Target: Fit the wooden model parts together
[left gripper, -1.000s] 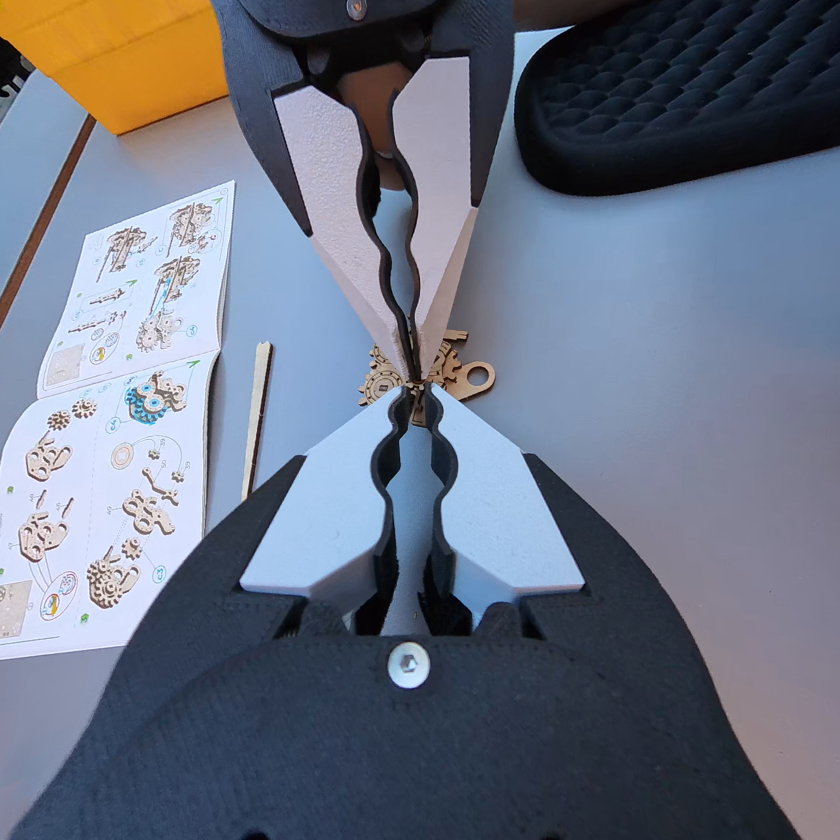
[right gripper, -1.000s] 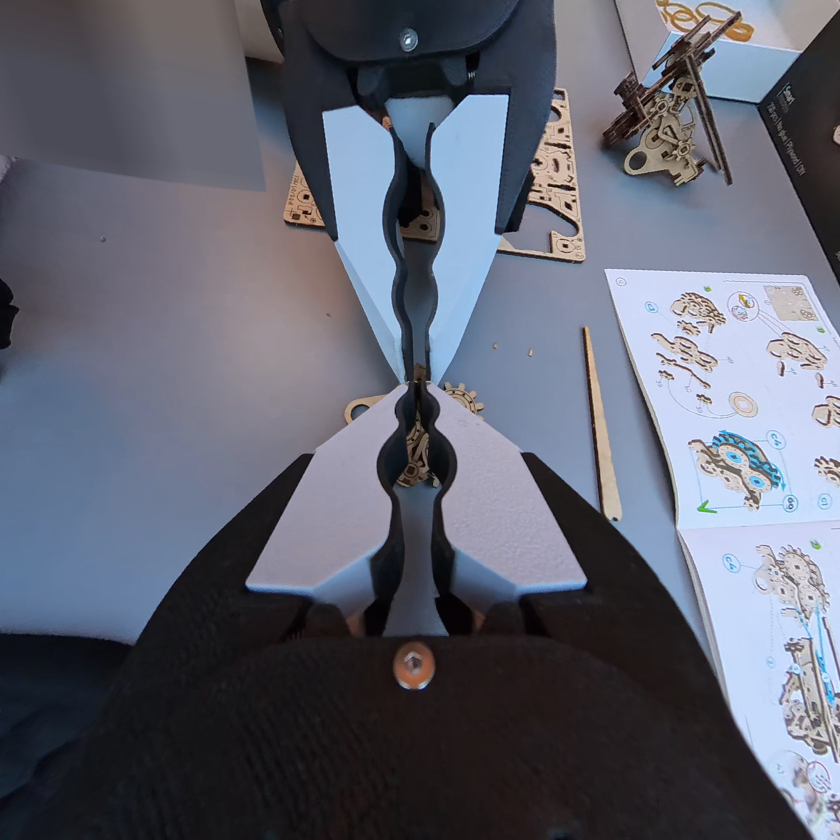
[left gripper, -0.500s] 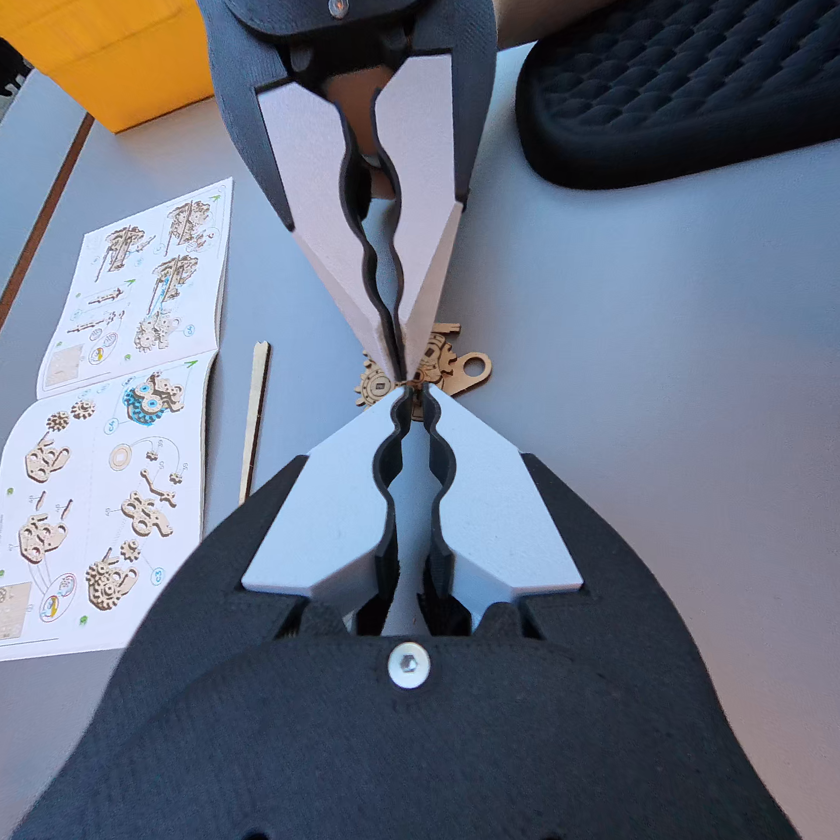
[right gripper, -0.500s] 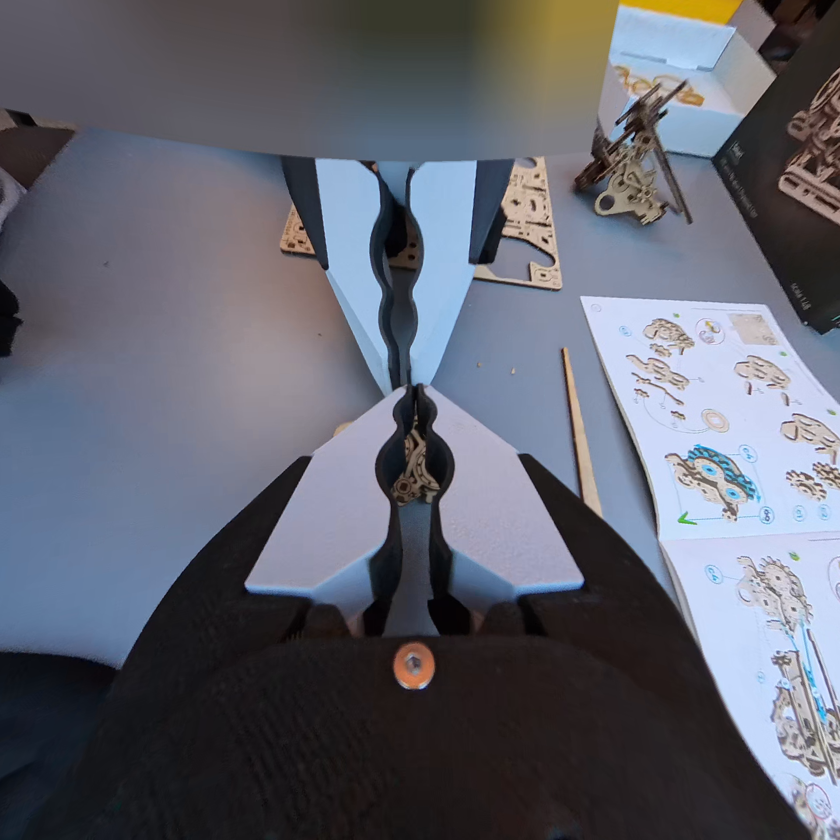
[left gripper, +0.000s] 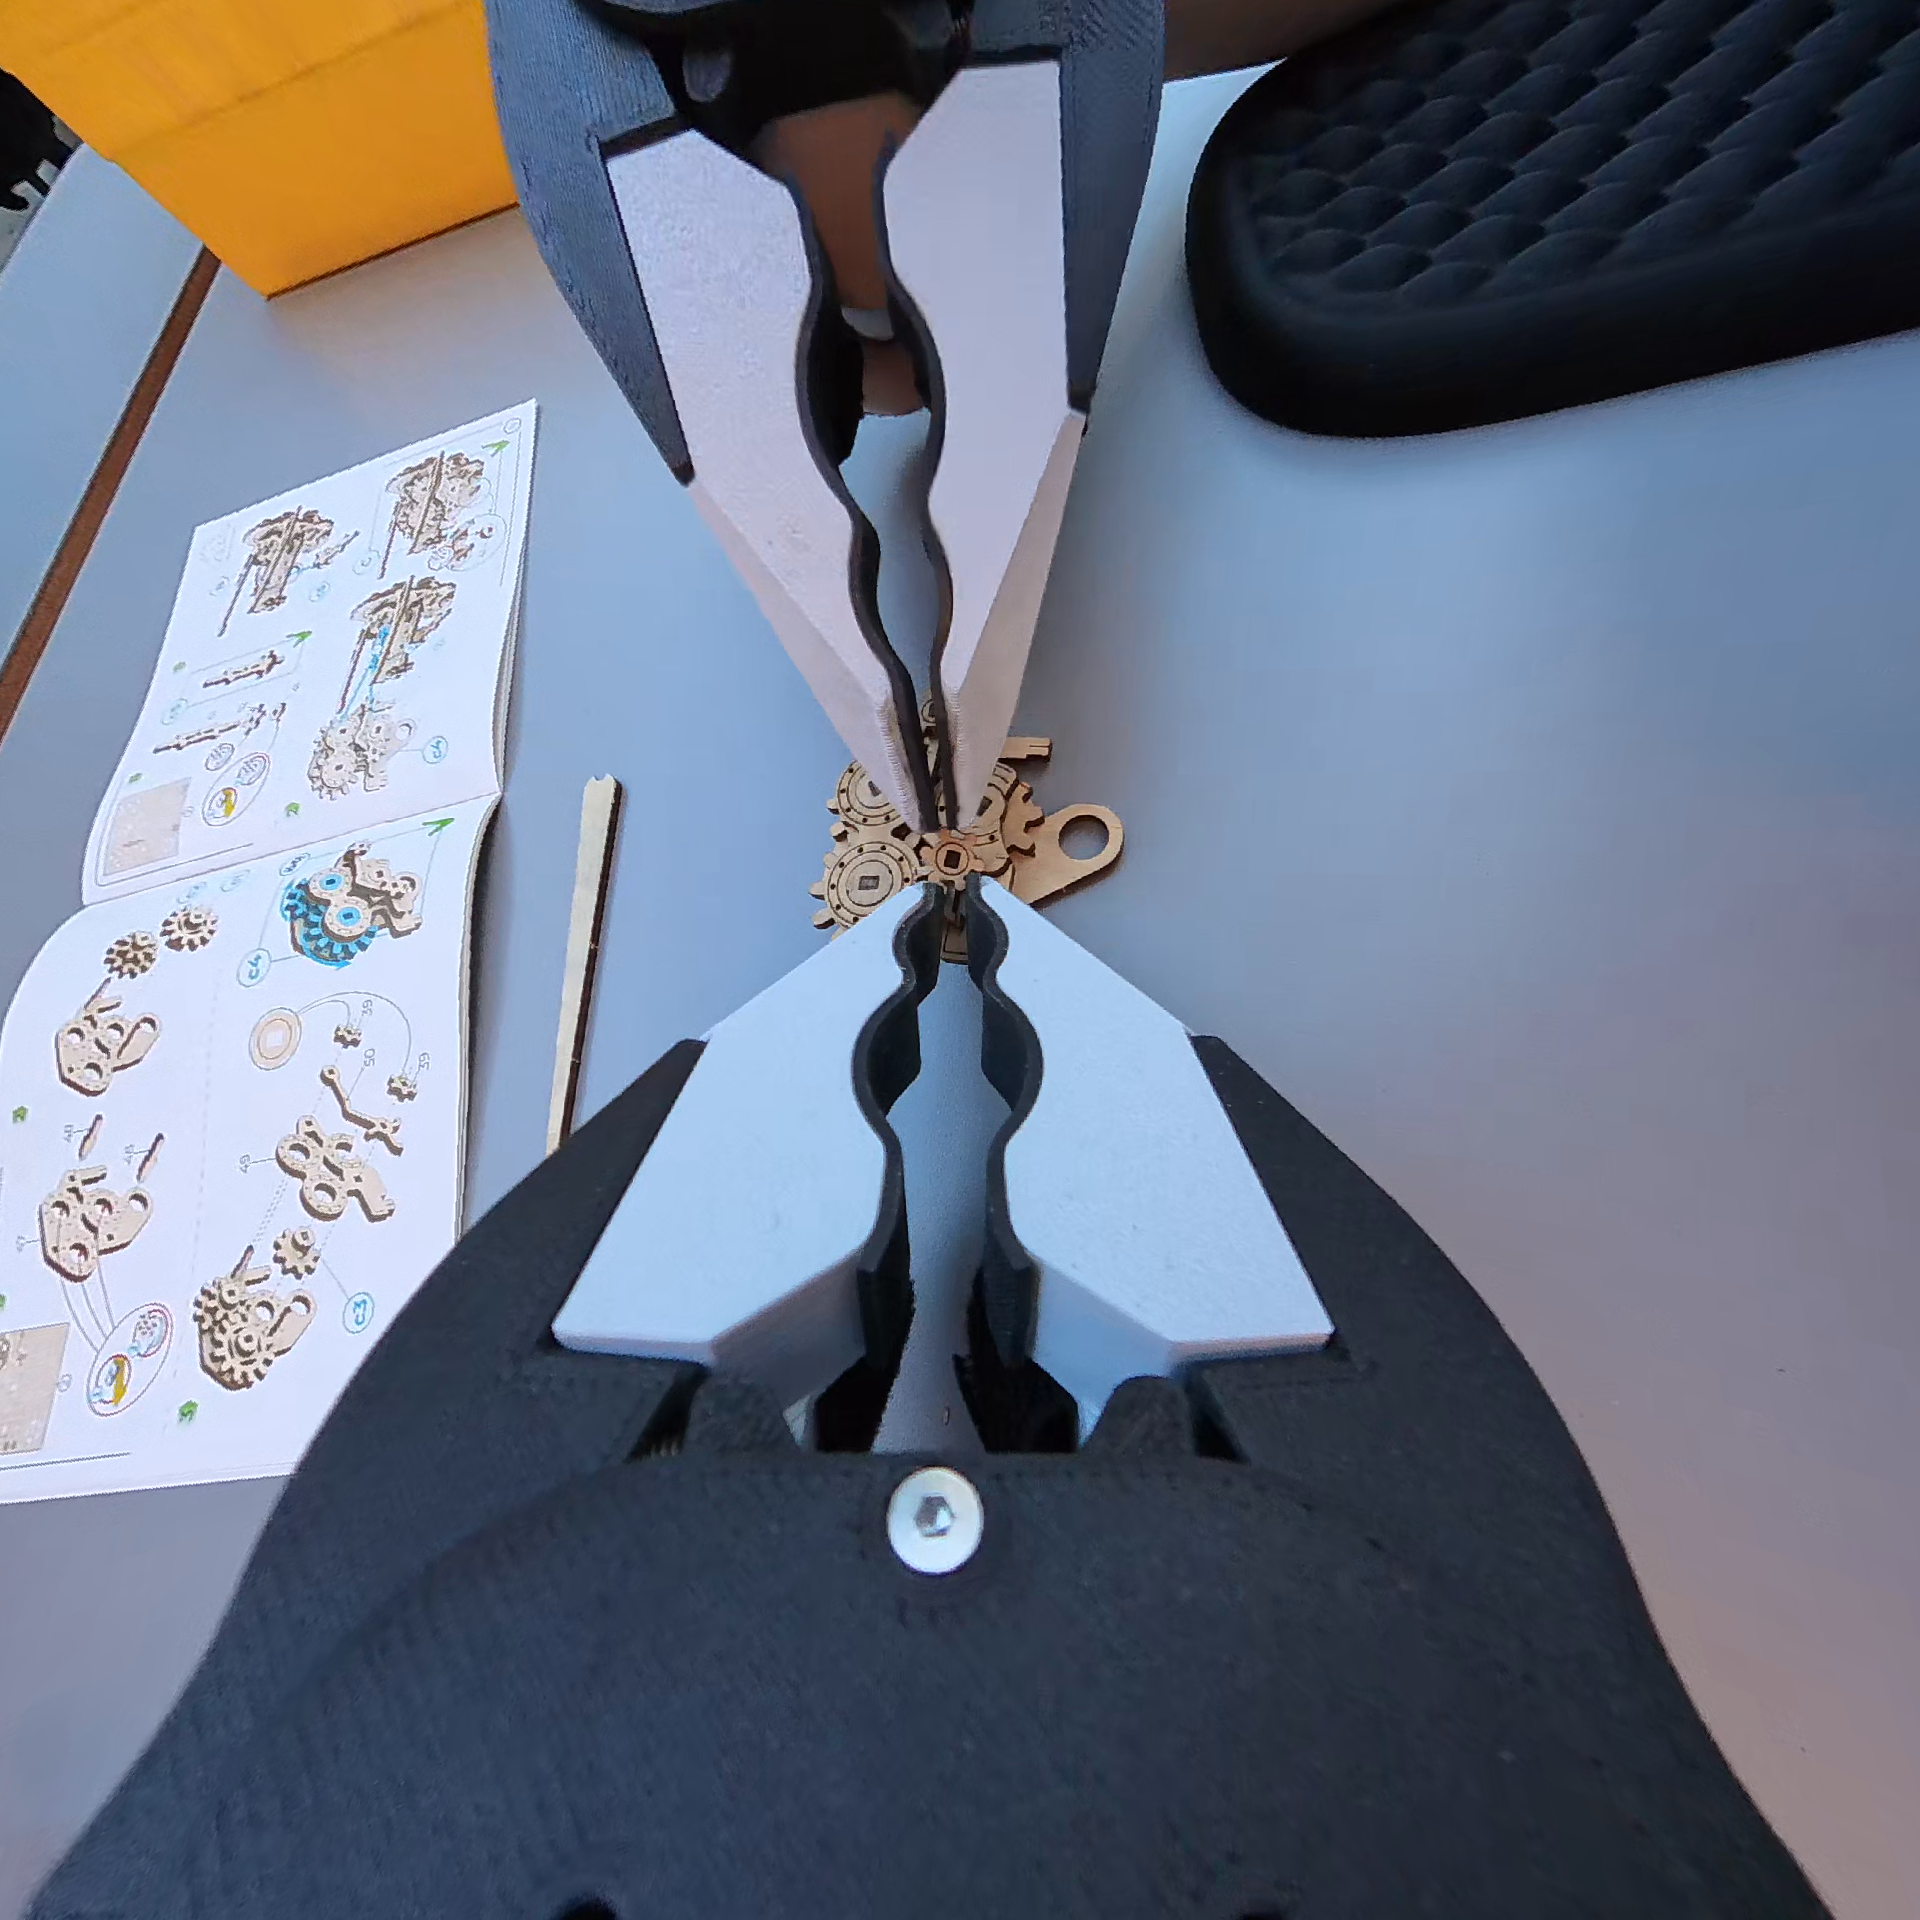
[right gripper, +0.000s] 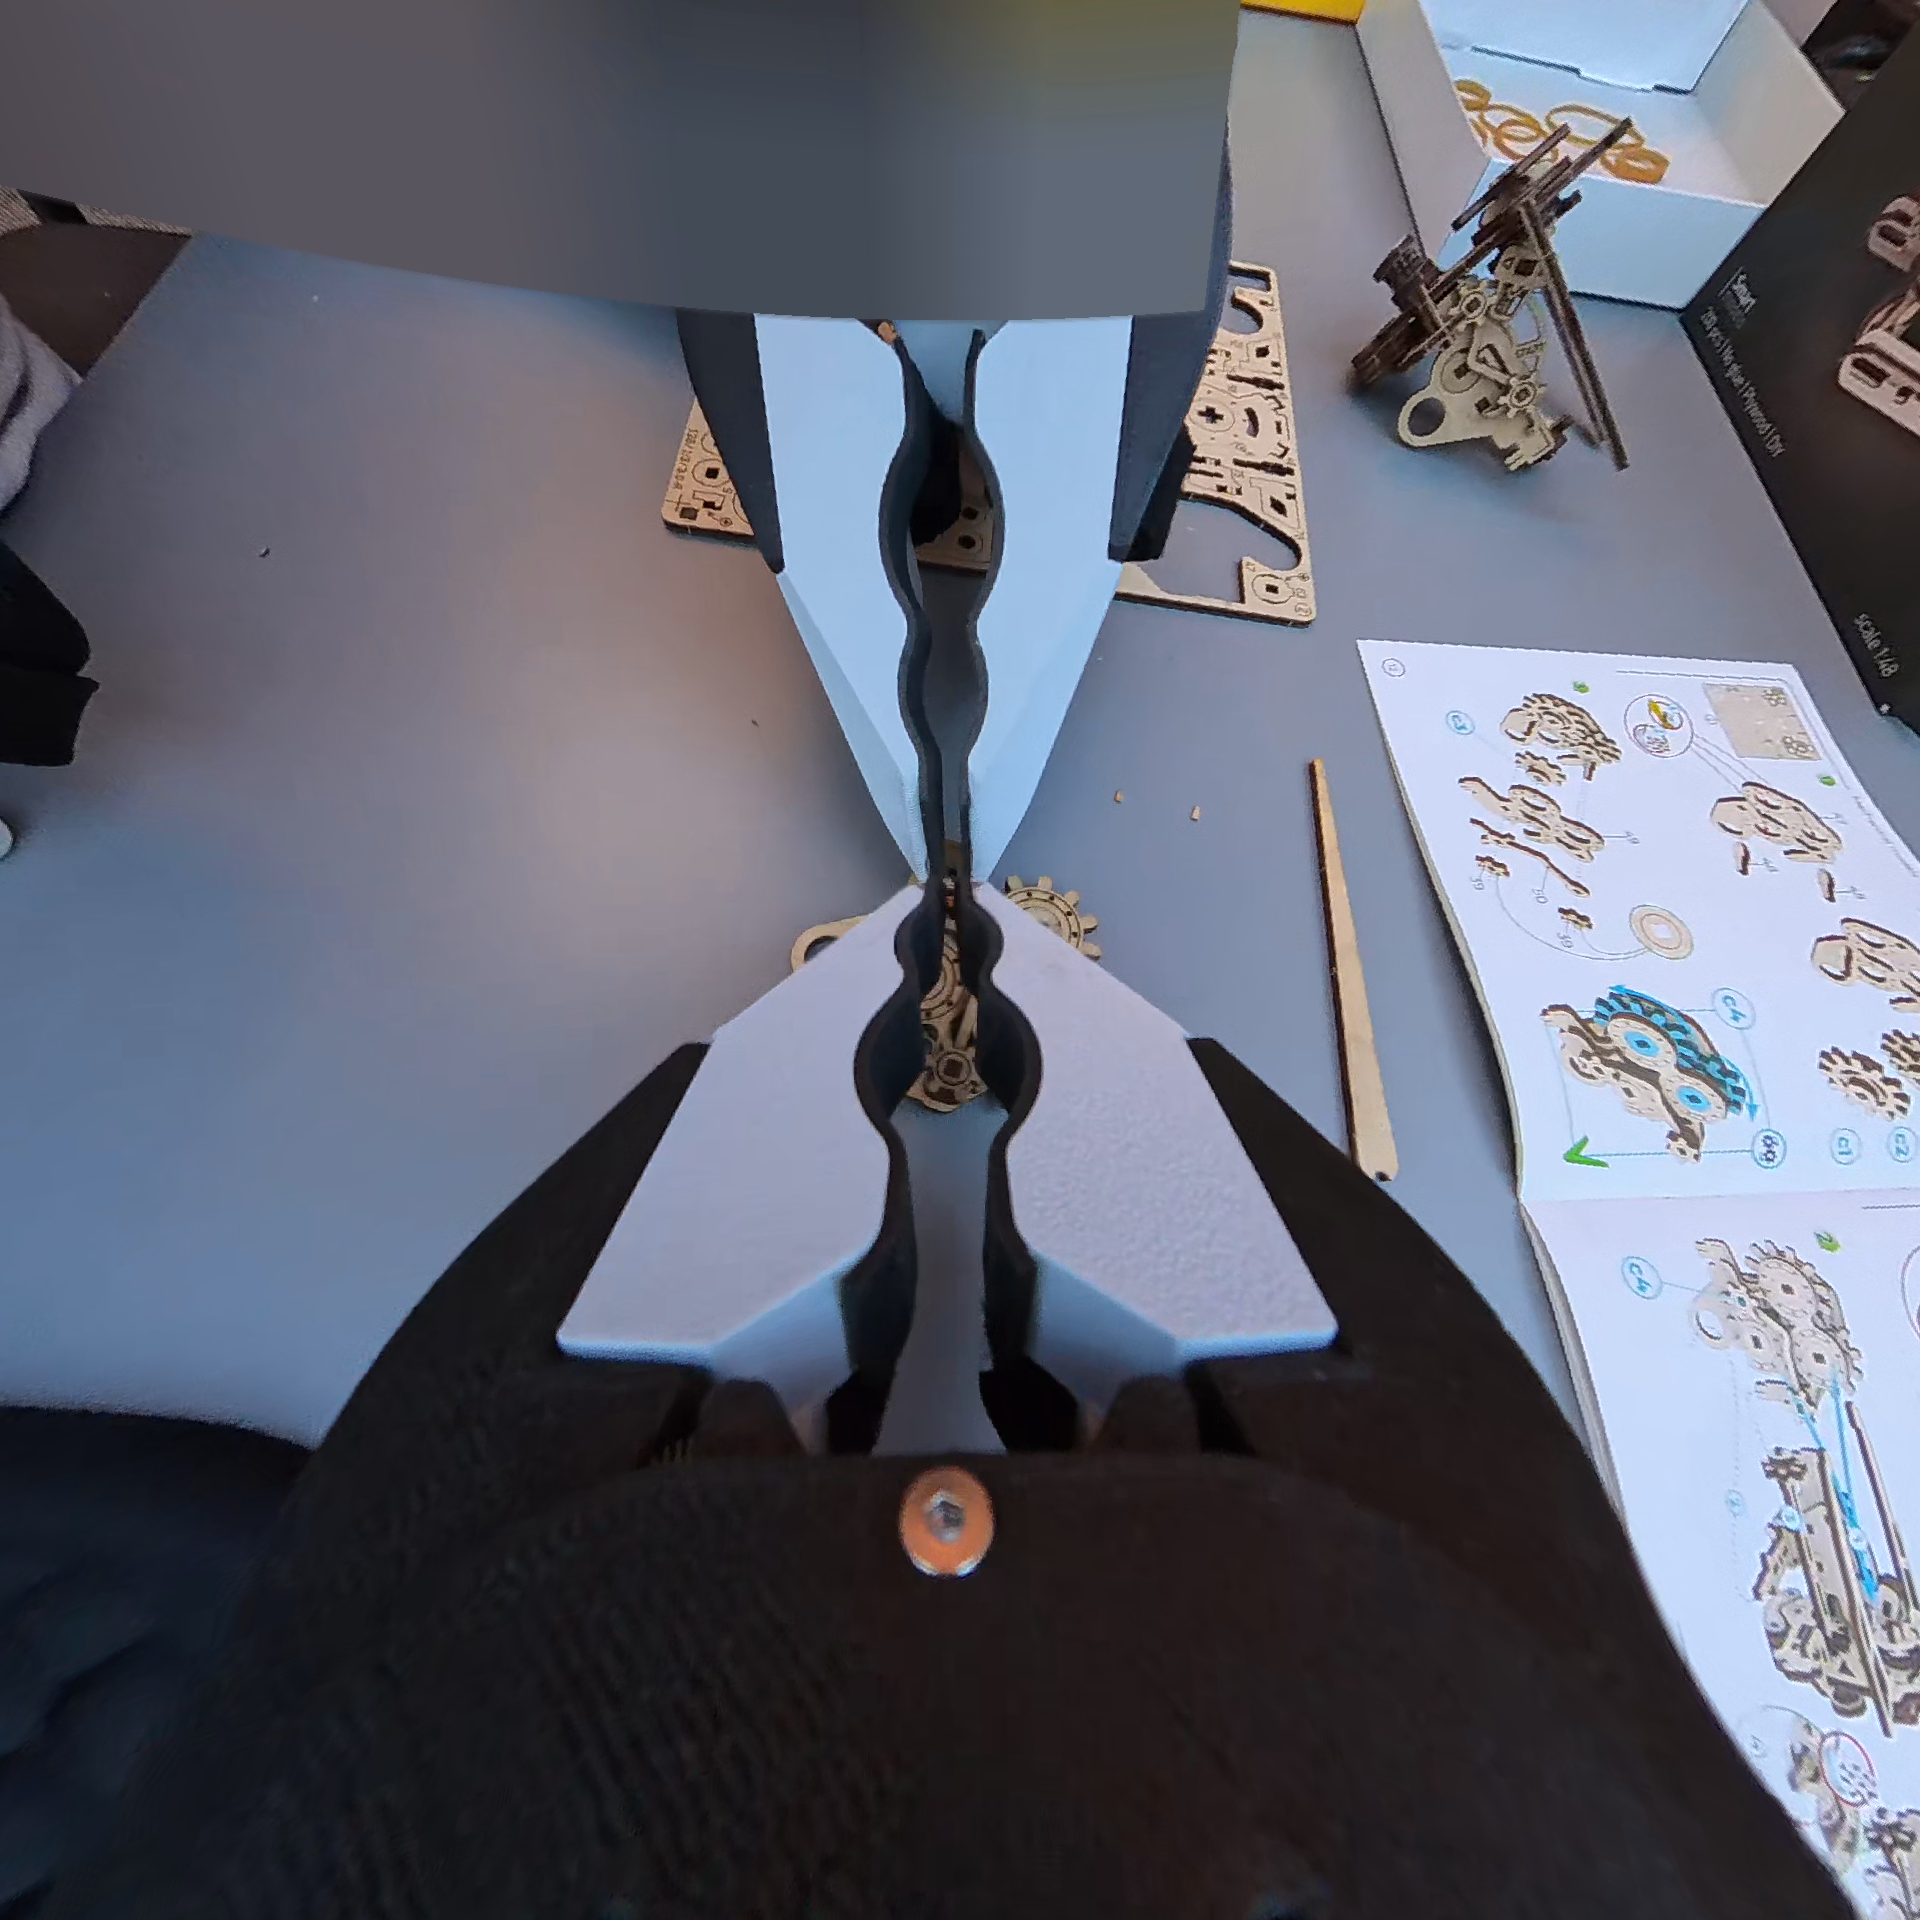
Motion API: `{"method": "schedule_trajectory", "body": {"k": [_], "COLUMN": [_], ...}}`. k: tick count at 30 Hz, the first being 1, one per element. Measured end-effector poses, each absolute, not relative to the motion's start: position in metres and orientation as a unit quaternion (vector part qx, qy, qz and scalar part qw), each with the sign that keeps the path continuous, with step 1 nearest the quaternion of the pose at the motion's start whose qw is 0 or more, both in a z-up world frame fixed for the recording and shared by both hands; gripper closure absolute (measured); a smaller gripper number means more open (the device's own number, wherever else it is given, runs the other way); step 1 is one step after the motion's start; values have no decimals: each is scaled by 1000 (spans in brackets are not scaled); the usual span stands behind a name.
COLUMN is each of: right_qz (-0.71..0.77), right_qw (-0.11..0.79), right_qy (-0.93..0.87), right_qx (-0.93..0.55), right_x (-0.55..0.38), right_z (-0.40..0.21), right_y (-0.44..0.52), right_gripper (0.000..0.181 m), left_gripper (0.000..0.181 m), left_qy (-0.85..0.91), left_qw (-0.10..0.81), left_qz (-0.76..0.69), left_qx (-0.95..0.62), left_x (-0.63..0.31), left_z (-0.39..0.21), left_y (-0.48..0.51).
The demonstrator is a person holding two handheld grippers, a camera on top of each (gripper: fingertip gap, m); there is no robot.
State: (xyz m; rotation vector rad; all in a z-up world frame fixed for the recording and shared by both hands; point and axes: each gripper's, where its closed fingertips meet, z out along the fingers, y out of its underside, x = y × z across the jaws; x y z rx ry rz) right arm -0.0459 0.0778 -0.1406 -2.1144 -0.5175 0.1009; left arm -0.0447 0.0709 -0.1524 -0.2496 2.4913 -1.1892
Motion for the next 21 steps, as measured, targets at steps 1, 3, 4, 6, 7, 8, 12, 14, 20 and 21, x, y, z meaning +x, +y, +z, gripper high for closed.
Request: {"method": "schedule_trajectory", "body": {"k": [1,3,4,6,7,8,12,14,20,21], "right_qz": [44,47,46,45,46,49,66,70,80,73], "right_qw": [461,461,460,460,460,460,464,466,465,452], "right_qy": [-209,-207,-207,-209,-208,-206,-197,-194,-186,-189], "right_qx": [-861,-862,-862,-862,-862,-862,-861,-861,-862,-869], "right_x": [-46,-45,-45,-45,-45,-45,-44,-44,-42,-40], "right_z": [-142,-142,-142,-142,-142,-142,-142,-142,-145,-151], "right_y": [78,78,78,77,77,77,77,77,76,74], "right_gripper": [181,181,181,181,181,181,181,181,181,181], "left_gripper": [180,180,180,180,180,180,180,180,178,178], "left_qy": [884,884,883,883,883,882,882,881,876,874], "left_qw": [185,186,187,189,190,191,191,192,199,200], "left_qz": [-421,-421,-421,-421,-421,-422,-423,-423,-429,-432], "left_qx": [-88,-88,-88,-87,-86,-86,-87,-87,-96,-98], "left_x": [-45,-45,-45,-45,-45,-45,-44,-44,-41,-40], "left_z": [-152,-152,-152,-152,-152,-152,-152,-152,-149,-148], "left_y": [71,71,71,71,71,70,70,70,71,72]}}
